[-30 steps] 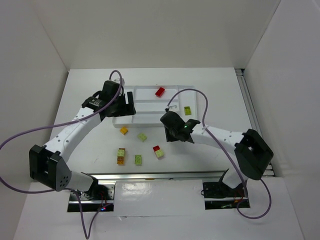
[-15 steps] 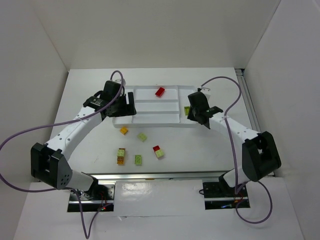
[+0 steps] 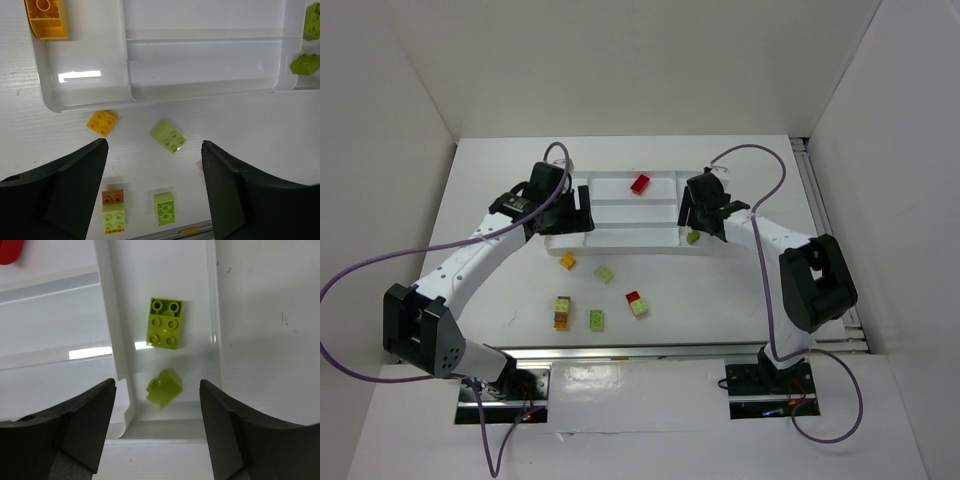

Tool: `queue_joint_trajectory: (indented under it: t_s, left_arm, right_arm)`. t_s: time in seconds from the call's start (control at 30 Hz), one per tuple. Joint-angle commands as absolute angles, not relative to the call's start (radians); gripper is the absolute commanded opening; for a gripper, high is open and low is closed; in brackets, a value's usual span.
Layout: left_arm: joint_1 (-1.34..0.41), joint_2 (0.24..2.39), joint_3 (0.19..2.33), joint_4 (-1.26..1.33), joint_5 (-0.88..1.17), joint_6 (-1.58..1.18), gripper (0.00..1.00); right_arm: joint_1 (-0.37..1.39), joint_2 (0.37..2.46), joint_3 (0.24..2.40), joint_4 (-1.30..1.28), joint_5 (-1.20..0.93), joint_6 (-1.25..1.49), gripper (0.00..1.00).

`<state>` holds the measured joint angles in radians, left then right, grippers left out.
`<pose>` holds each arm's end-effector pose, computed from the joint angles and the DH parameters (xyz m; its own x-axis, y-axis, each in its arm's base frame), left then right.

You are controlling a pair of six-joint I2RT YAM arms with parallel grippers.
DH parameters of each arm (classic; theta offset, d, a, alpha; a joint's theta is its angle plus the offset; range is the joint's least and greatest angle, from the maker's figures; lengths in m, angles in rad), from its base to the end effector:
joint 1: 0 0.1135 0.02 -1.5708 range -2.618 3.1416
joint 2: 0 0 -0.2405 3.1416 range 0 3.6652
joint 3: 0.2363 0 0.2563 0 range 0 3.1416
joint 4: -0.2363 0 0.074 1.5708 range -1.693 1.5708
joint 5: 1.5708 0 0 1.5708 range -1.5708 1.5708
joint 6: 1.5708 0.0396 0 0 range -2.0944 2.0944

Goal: Sort the legos into containers by color

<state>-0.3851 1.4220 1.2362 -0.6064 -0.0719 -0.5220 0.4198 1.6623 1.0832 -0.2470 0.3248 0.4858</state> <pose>0.2977 -0.1176 0.2835 -0.7354 -0.2385 -0.6343 -0.0447 0.9510 -0.3058 0.3329 0.1348 0.1848 -0.6819 0.1802 -0.7089 0.1466 0.9832 0.1090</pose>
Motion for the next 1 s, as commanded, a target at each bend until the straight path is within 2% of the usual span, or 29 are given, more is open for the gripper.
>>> queue_joint_trajectory:
  t_s: [0.0,0.1,0.17,0.23,0.4,0.5,0.6,0.73,0.8,0.97]
  left_arm:
    - [-0.39,1.425,1.265,-0.612,-0.078,-0.5,0.86]
    - [-0.39,1.425,1.275,-0.612,-0.103,-0.491,0.86]
    - [-0.39,1.425,1.287,-0.621,-0.123,-0.491,0.86]
    - [-0.39,1.425,1.299,-0.636,-0.185,-0.514,0.86]
    - [-0.379,1.414,1.321,-0.67,-0.297,-0.555,0.88]
    - [-0.367,1.391,1.321,-0.68,-0.31,-0.595,0.89]
    - [-0.357,1.368,1.312,-0.67,-0.301,-0.604,0.89]
    - [-0.357,1.368,1.302,-0.661,-0.25,-0.604,0.89]
    - [-0.357,1.368,1.302,-0.661,-0.229,-0.595,0.89]
    - [-0.357,1.387,1.302,-0.661,-0.218,-0.577,0.89]
  right_arm:
    - [0.426,1.64,1.143,-0.232,0.341,0.463,0.76]
    - [0.449,1.55,1.132,-0.261,0.385,0.463,0.75]
    - [0.472,1.491,1.105,-0.271,0.385,0.442,0.68]
    - [0.492,1.401,1.059,-0.284,0.367,0.416,0.56]
    - [0.649,1.252,0.945,-0.33,0.169,0.365,0.55]
    - [0.783,1.252,0.919,-0.4,0.117,0.408,0.7]
    - [0.927,1.299,0.881,-0.411,0.117,0.448,0.78]
    - [1.031,1.414,0.89,-0.402,0.086,0.448,0.9]
    - [1.072,1.449,0.904,-0.402,0.086,0.448,0.92]
    - [1.081,1.517,0.922,-0.393,0.143,0.428,0.9]
